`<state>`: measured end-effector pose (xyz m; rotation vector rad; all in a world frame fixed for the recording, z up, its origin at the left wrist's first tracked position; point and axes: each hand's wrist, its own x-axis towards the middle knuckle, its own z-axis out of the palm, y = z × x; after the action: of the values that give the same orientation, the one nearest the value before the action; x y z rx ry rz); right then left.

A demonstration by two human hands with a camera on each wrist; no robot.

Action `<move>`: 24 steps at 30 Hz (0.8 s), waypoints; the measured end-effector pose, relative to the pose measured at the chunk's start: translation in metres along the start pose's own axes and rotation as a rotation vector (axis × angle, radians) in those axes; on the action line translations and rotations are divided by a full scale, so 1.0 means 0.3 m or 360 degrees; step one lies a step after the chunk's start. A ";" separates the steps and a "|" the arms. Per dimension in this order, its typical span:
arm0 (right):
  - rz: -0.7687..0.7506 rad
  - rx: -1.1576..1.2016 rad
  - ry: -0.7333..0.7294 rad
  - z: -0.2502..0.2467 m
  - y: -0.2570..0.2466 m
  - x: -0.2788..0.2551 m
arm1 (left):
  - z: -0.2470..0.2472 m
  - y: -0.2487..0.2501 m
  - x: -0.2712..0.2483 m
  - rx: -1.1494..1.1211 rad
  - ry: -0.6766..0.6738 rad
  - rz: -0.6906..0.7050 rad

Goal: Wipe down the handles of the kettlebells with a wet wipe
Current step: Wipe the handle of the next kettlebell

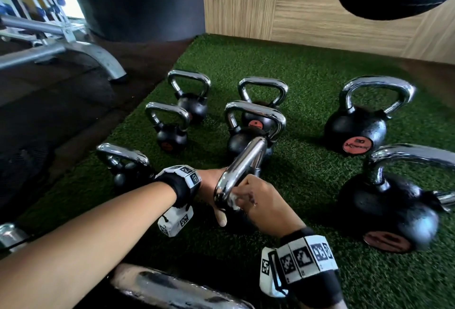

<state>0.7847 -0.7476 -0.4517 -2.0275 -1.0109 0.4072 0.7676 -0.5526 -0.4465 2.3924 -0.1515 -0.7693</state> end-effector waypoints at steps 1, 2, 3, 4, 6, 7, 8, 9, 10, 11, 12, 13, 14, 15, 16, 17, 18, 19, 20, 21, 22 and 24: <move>-0.0010 0.0015 -0.0033 -0.005 0.001 0.001 | 0.005 0.002 0.001 0.0045 0.0033 0.0081; -0.0022 0.0041 -0.0067 -0.008 0.004 0.002 | 0.010 -0.006 0.008 0.0054 0.0087 0.0142; -0.0025 0.0067 -0.0096 -0.010 0.003 0.004 | 0.012 -0.001 0.008 0.0091 0.0107 0.0214; -0.0023 0.0077 -0.0113 -0.011 0.001 0.009 | 0.013 -0.001 0.010 0.0069 0.0066 0.0240; -0.0003 0.0090 -0.0125 -0.009 -0.005 0.025 | 0.012 0.006 0.002 0.0003 -0.0071 0.0285; 0.0017 0.0112 -0.0137 -0.009 -0.009 0.033 | 0.010 0.003 0.004 -0.0009 -0.0101 0.0250; 0.0025 0.0148 -0.0151 -0.010 -0.014 0.037 | 0.012 -0.005 0.010 -0.0032 -0.0129 0.0188; 0.0008 0.0197 -0.0162 -0.012 -0.013 0.040 | 0.015 -0.019 0.019 -0.0072 -0.0135 0.0130; -0.0032 0.0263 -0.0171 -0.014 -0.009 0.040 | 0.020 -0.038 0.029 -0.0122 -0.0118 0.0080; -0.0080 0.0344 -0.0179 -0.016 -0.004 0.038 | 0.028 -0.048 0.036 -0.0130 -0.0082 -0.0004; -0.0119 0.0436 -0.0182 -0.014 0.002 0.036 | 0.034 -0.063 0.042 -0.0099 0.0034 -0.0089; -0.0129 0.0530 -0.0178 -0.010 0.012 0.035 | 0.030 -0.075 0.043 -0.0017 0.0190 -0.0163; -0.0113 0.0642 -0.0165 -0.003 0.022 0.036 | 0.024 -0.081 0.039 0.0004 0.0280 -0.0211; -0.0075 0.0777 -0.0140 0.007 0.034 0.035 | 0.015 -0.079 0.031 -0.0069 0.0265 -0.0162; -0.0041 0.0941 -0.0109 0.019 0.043 0.032 | 0.008 -0.056 0.021 -0.0145 0.0179 0.0016; -0.0020 0.1130 -0.0071 0.033 0.051 0.027 | 0.001 -0.027 0.007 -0.0122 0.0050 0.0205; -0.0001 0.1350 -0.0041 0.046 0.056 0.024 | 0.002 0.003 0.001 -0.0121 -0.0073 0.0368; 0.0027 0.1593 -0.0021 0.059 0.060 0.020 | 0.004 0.016 0.004 -0.0136 -0.0133 0.0475; 0.0057 0.1826 -0.0009 0.068 0.063 0.019 | 0.007 0.031 0.010 -0.0174 -0.0157 0.0543; 0.0076 0.1993 0.0015 0.077 0.066 0.019 | 0.003 0.025 0.022 -0.0181 -0.0158 0.0576; 0.0090 0.2096 0.0026 0.086 0.066 0.019 | -0.001 0.015 0.029 -0.0181 -0.0136 0.0570; 0.0114 0.2155 0.0069 0.098 0.062 0.023 | -0.009 0.002 0.027 -0.0177 -0.0136 0.0546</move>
<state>0.7813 -0.7331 -0.4840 -0.8237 -0.3746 0.7959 0.7758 -0.5540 -0.4483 2.1508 -0.5249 -0.6961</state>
